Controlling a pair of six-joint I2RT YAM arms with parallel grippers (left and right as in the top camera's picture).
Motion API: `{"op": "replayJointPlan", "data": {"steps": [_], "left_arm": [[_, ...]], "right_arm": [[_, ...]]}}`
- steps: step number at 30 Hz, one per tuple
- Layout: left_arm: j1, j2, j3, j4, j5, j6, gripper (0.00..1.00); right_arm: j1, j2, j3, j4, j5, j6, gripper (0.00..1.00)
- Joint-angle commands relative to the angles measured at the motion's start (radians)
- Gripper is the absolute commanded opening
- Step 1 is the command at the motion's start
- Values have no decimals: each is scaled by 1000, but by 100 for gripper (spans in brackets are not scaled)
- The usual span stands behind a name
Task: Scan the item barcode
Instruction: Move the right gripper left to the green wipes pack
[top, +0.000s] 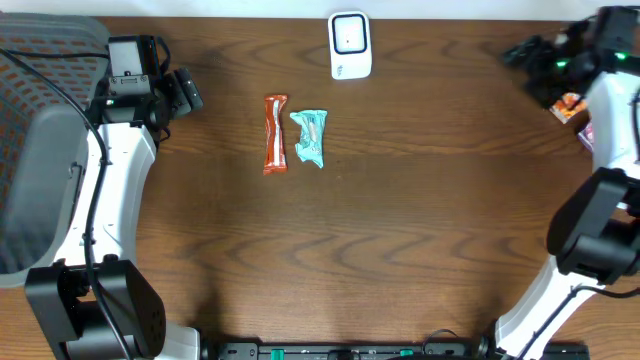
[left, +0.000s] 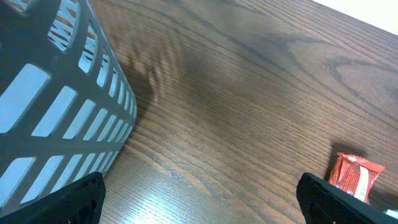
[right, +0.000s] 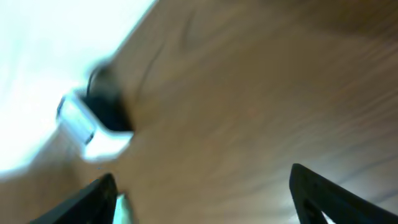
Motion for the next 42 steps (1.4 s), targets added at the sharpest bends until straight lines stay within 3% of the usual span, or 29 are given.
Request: {"op": "replayJointPlan", "data": {"steps": [1,3,11,28,42], "left_arm": [[4,5,5,-3,-9,-9,98],[4,5,5,-3,-9,-9,98],[4,5,5,-3,-9,-9,98],[4,5,5,-3,-9,-9,98],[4,5,5,-3,-9,-9,98]], "right_arm": [[84,15,-1,-50,-106,-139,90],[135,17,-1,-80,-95,-174,99],[327,18,-1,-101,125,-175,99],[598,42,-1,22,161,-172,99],[771,56,-1,40,413,-172,99]]}}
